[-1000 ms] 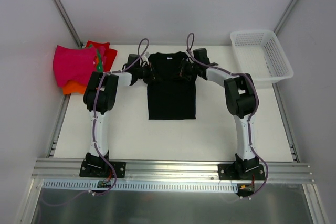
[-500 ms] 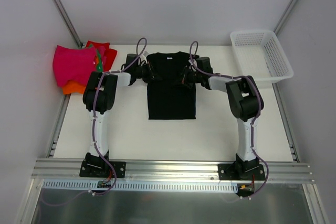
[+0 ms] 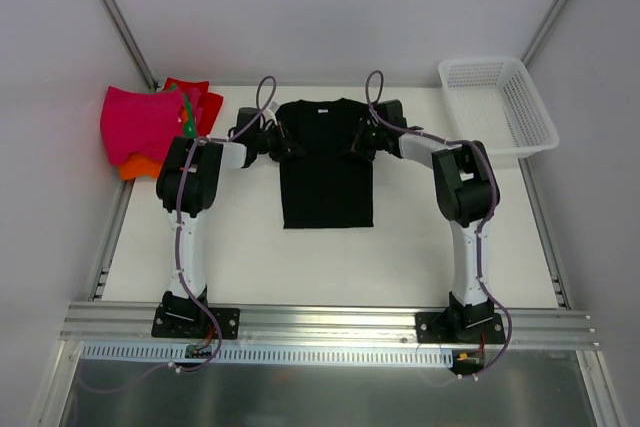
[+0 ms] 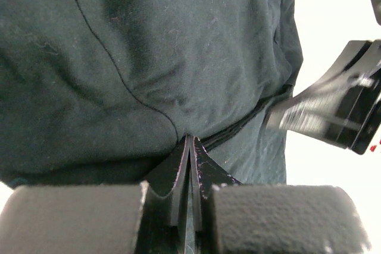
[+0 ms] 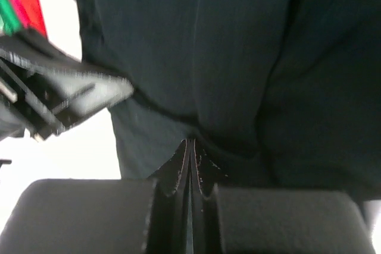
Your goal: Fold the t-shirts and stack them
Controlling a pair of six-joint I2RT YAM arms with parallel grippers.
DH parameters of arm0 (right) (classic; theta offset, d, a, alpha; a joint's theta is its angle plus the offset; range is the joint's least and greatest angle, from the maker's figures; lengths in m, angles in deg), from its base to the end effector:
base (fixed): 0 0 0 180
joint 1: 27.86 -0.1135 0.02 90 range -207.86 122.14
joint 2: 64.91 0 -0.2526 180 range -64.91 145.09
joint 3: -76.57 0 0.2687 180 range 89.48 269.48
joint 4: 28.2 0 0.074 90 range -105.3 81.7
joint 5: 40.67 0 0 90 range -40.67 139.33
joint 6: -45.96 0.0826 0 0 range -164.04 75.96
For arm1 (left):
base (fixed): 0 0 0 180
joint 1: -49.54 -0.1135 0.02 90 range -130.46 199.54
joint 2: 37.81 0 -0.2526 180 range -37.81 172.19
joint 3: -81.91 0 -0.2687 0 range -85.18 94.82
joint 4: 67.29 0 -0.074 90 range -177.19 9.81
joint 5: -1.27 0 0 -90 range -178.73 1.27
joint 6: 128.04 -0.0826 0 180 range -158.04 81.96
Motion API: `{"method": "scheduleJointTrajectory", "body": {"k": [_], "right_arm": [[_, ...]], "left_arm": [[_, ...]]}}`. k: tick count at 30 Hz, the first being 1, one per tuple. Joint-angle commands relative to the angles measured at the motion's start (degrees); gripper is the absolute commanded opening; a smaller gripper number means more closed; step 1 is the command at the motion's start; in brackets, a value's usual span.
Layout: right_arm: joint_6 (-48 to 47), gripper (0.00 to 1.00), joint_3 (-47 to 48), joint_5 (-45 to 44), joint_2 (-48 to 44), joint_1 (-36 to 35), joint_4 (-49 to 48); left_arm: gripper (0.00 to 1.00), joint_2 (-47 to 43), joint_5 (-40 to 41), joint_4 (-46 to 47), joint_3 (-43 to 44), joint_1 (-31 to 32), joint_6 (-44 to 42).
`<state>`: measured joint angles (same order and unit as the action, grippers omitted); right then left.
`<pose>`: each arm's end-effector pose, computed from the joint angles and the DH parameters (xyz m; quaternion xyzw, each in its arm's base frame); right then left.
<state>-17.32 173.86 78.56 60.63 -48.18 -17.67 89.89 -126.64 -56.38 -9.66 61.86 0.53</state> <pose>0.4712 0.2175 0.1004 -0.0602 0.8773 0.3755 0.2927 0.4825 -0.1573 0.0772 -0.0224 0.8288 -0.4601 0.3177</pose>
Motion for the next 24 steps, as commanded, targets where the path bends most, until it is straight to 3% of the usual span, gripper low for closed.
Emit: {"method": "scheduleJointTrajectory", "body": {"k": [1, 8, 12, 15, 16, 19, 20, 24], "right_arm": [[-3.25, 0.01, 7.01, -8.13, 2.52, 1.59, 8.69], [-4.30, 0.00, 7.30, -6.66, 3.49, 3.09, 9.76], [-7.29, 0.01, 3.78, -6.02, -4.74, 3.27, 6.06], [-9.93, 0.05, 5.70, -7.08, -7.75, 3.79, 8.95], [-10.54, 0.07, 6.93, -7.00, -8.28, 4.05, 9.92], [-13.00, 0.26, 14.04, -6.65, -6.46, 4.76, 15.54], [-13.62, 0.40, 16.23, -6.30, -5.57, 5.02, 19.12], [-14.77, 0.48, 23.54, -7.52, -1.79, 6.08, 24.34]], "left_arm": [[0.00, -2.37, -1.11, 0.71, -0.91, -1.07, -0.16], [0.00, -2.54, -2.51, 0.80, -1.08, -1.77, 0.01], [0.00, -8.33, -2.18, 0.53, -2.92, -1.68, -1.82], [0.39, -14.66, 1.50, -3.06, -3.11, -1.59, -5.69], [0.58, -16.85, 2.57, -4.81, -2.84, -1.68, -6.39], [0.70, -18.01, 5.82, -9.46, -0.39, -2.03, -9.64], [0.70, -17.66, 6.44, -10.70, 1.53, -2.21, -10.00], [0.69, -13.89, 5.57, -12.56, 4.54, -4.05, -9.22]]}}
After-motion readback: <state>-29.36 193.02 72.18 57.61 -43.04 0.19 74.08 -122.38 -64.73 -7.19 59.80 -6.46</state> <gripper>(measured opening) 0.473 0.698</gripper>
